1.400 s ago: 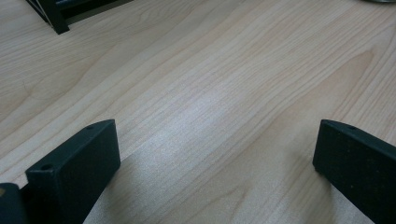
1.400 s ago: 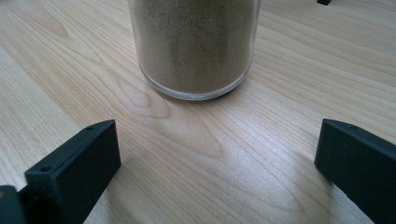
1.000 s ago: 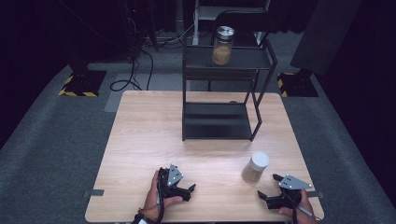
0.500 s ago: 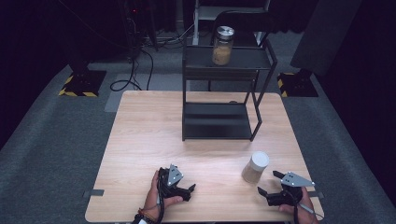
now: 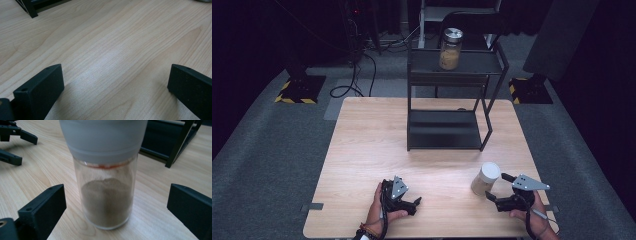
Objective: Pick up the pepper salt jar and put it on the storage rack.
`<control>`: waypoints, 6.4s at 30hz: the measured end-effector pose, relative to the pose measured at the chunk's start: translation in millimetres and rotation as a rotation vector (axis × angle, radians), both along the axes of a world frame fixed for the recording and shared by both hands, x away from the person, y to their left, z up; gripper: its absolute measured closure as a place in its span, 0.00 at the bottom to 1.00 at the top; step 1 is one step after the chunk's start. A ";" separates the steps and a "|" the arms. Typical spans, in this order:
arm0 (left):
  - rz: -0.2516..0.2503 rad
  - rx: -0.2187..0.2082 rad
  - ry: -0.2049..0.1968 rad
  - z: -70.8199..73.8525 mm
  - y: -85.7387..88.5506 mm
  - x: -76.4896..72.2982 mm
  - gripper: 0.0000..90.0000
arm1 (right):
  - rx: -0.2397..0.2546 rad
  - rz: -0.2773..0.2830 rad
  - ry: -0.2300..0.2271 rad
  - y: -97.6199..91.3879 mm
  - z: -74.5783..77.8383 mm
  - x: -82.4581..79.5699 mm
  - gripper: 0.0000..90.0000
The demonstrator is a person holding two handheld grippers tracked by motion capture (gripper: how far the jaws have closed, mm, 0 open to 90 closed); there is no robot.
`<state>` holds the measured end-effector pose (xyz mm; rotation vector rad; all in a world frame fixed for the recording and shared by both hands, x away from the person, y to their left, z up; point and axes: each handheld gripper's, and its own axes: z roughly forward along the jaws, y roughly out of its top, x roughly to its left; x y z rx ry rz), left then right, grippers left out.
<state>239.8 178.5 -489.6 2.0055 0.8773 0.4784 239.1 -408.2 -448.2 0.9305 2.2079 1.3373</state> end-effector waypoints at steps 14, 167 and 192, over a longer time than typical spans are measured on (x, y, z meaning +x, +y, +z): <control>-0.001 0.000 0.000 0.0 0.1 0.2 0.01 | 0.015 0.029 -0.039 9.2 6.4 10.7 0.12; -0.007 -0.003 0.002 0.1 0.9 1.5 0.01 | 0.082 -0.217 -0.248 95.7 289.7 190.5 0.40; -0.011 -0.002 0.001 0.1 1.3 1.8 0.01 | 0.080 -0.248 -0.245 104.3 281.9 217.9 0.39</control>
